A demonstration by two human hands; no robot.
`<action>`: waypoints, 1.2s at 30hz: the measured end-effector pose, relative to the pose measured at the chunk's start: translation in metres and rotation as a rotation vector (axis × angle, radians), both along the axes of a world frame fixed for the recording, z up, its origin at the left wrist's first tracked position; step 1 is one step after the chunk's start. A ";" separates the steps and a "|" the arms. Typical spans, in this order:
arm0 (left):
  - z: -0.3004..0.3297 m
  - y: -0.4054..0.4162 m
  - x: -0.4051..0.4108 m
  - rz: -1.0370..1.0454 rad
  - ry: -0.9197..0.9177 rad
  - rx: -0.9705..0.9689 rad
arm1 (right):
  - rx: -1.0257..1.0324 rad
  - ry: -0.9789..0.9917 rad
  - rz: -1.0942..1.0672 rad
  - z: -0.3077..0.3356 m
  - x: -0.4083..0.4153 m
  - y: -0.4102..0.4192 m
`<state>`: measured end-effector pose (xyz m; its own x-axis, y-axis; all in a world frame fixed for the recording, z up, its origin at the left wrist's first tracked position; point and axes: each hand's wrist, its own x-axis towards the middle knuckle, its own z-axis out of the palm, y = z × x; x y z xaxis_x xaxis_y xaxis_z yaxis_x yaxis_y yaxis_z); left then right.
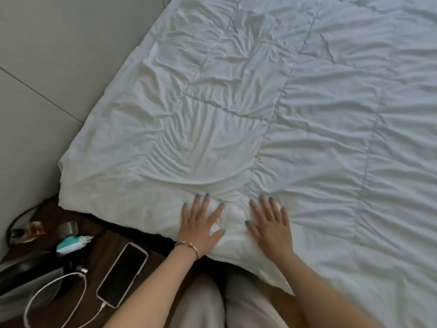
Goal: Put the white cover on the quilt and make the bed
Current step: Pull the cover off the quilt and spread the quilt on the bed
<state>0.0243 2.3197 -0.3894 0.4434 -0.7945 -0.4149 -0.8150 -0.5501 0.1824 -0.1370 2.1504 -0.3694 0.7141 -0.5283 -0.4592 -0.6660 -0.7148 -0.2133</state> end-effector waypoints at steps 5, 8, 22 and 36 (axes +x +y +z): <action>0.001 0.017 -0.068 -0.453 0.077 -0.111 | -0.160 -0.004 0.033 -0.002 -0.116 0.067; -0.003 0.009 -0.087 -0.408 0.043 -0.166 | -0.198 0.057 -0.007 -0.005 -0.138 0.067; 0.056 -0.020 -0.145 -0.329 -0.177 0.459 | 0.194 0.015 -0.306 0.036 -0.245 0.056; 0.023 -0.244 -0.563 -0.548 0.096 -0.040 | -0.078 0.274 -0.418 0.031 -0.621 -0.158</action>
